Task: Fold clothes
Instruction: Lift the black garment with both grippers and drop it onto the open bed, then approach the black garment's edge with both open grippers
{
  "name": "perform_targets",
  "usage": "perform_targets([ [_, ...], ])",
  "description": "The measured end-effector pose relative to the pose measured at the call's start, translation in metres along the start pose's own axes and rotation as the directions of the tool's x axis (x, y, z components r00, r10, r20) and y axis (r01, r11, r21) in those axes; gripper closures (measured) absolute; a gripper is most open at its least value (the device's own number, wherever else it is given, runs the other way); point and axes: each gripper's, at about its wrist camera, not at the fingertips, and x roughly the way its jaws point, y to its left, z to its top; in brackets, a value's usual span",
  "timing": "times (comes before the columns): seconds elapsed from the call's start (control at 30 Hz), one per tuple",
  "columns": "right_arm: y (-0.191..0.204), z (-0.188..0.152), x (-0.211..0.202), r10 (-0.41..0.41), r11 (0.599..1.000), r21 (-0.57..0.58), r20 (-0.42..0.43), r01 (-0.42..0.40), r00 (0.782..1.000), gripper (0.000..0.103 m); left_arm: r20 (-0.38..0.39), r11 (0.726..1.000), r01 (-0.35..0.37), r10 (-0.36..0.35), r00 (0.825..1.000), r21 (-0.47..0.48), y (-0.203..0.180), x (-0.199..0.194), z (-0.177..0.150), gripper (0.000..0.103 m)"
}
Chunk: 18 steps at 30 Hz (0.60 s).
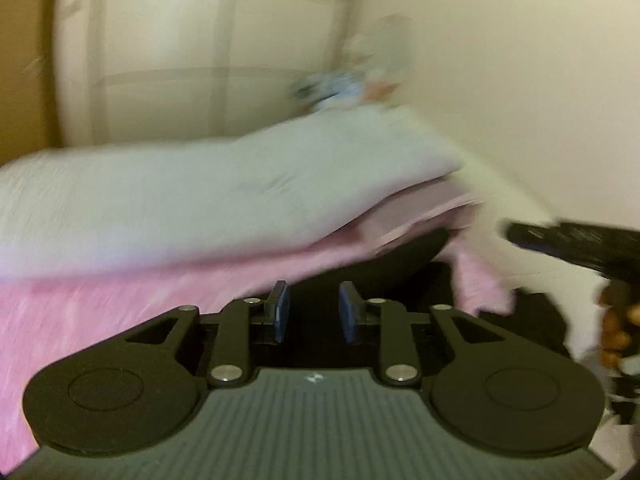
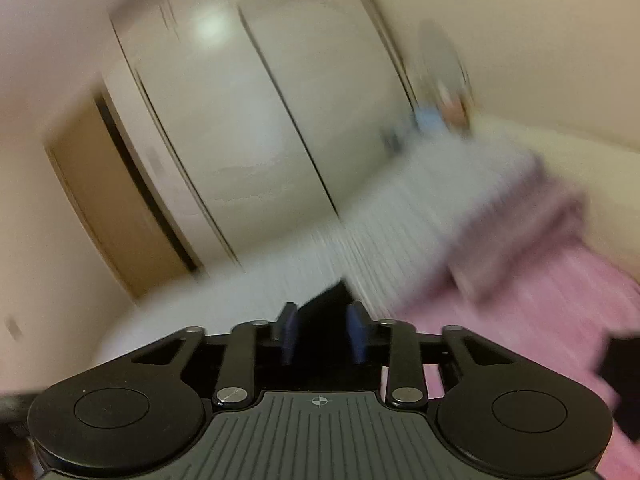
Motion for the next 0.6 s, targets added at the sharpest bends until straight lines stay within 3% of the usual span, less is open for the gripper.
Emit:
perform_targets([
  [0.1, 0.003, -0.029, 0.004, 0.008, 0.998, -0.055, -0.113, -0.015, 0.994, 0.062, -0.104, 0.980, -0.179, 0.170, 0.980, -0.083, 0.040, -0.010, -0.055, 0.080],
  [0.27, 0.006, -0.105, 0.002, -0.014, 0.983, -0.179, -0.325, -0.047, 0.946, 0.060, -0.293, 0.894, -0.419, 0.364, 0.884, -0.156, 0.078, -0.032, -0.153, 0.080],
  [0.33, 0.007, -0.134, -0.002, -0.015, 0.978, -0.196, -0.389, -0.067, 0.921, 0.060, -0.324, 0.871, -0.457, 0.386, 0.864, -0.181, 0.083, -0.051, -0.182, 0.079],
  [0.4, 0.007, -0.153, -0.009, -0.005, 0.977, -0.194, -0.430, -0.087, 0.903, 0.060, -0.341, 0.859, -0.471, 0.389, 0.856, -0.202, 0.078, -0.068, -0.203, 0.074],
  [0.6, -0.001, -0.171, -0.043, 0.000, 0.966, -0.230, -0.447, -0.115, 0.894, 0.059, -0.352, 0.836, -0.498, 0.405, 0.844, -0.232, 0.044, -0.099, -0.246, 0.069],
])
